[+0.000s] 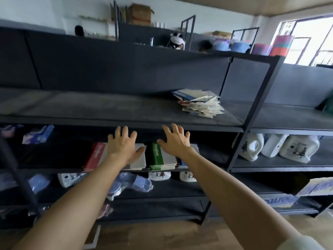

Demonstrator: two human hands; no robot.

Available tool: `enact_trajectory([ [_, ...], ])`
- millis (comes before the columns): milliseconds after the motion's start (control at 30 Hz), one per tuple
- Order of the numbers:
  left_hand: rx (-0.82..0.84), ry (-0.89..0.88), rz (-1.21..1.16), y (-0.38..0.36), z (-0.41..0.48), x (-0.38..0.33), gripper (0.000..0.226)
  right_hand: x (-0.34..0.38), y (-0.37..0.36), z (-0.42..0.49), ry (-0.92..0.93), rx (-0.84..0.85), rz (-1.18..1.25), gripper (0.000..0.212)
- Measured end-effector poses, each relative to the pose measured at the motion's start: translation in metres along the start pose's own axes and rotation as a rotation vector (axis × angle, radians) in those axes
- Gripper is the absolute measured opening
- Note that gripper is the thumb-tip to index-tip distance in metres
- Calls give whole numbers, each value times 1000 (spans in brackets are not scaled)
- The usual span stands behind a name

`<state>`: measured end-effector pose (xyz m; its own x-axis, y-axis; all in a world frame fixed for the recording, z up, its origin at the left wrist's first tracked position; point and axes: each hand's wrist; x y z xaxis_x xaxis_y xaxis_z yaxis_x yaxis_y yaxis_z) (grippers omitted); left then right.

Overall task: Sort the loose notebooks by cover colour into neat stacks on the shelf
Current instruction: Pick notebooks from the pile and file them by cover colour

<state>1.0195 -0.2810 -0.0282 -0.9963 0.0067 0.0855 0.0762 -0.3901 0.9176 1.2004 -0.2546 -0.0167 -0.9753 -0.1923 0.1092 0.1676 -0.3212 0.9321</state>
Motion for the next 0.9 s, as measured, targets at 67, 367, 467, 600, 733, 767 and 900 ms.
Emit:
enact_trajectory([
  [67, -15, -7, -13, 7, 20, -9, 68, -11, 7, 16, -14, -24, 2, 66],
  [367, -53, -48, -32, -19, 137, -63, 69, -103, 2, 111, -104, -85, -7, 66],
  [467, -57, -69, -28, -36, 181, -90, 69, -141, -9, 150, -109, -99, -16, 62],
  [600, -63, -81, -50, -51, 234, -125, 68, -182, -13, 204, -98, -63, -38, 60],
  [733, -77, -72, -111, -59, 270, -149, 64, -202, -16, 256, -54, -48, -92, 60],
  [767, -79, -80, -111, -62, 276, -152, 63, -204, -19, 266, -38, -32, -103, 62],
  [900, -83, -82, -132, -76, 302, -156, 60, -205, -38, 296, 8, 48, -121, 62],
])
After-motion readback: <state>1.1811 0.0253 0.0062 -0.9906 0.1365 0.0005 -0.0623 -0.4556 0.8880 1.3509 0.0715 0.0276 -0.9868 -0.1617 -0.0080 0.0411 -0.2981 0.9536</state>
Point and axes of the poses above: each hand's wrist, its own z-axis towards the middle knuckle, its own y-axis out of the back of the hand, x = y × z, and after that the axes turned 12 degrees about -x, right-handed
